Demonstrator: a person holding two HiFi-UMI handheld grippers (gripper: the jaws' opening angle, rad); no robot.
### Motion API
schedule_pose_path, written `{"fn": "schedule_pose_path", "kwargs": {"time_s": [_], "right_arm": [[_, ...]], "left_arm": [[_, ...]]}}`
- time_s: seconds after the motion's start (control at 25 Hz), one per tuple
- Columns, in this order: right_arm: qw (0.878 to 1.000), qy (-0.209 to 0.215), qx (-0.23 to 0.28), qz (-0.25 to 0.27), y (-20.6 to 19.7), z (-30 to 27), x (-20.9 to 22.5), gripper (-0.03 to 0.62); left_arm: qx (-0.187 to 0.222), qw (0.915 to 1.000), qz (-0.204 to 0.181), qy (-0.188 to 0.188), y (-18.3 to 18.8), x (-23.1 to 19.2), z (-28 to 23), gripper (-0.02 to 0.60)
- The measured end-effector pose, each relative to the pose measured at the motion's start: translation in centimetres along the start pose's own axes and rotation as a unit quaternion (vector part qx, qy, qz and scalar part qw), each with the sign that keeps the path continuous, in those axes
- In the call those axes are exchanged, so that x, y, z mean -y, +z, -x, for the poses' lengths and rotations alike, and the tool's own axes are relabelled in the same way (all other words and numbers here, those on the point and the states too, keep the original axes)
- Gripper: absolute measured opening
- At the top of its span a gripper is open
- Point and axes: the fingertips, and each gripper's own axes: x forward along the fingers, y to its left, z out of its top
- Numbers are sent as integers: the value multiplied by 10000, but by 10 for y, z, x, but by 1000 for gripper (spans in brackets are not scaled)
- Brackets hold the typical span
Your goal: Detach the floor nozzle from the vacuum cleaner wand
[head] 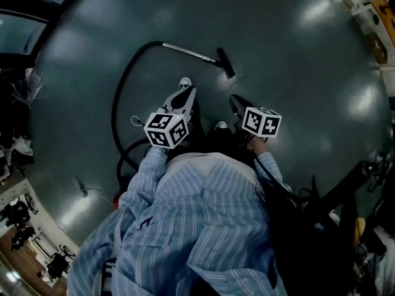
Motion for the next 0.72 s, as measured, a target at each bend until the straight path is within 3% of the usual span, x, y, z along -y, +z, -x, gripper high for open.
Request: {"fn": "schedule_pose_path", "kwargs": {"time_s": [0.36,0.72], "right_arm": [[9981,-272,341,-428,77,-81,-24,38],[9887,-743,619,-1148,132,-142,-33,38]], "left_arm": [[-334,9965,-322,-692,87,-73,-65,8],[-1100,9856,-258,-1255,127,-139,-125,8]]}}
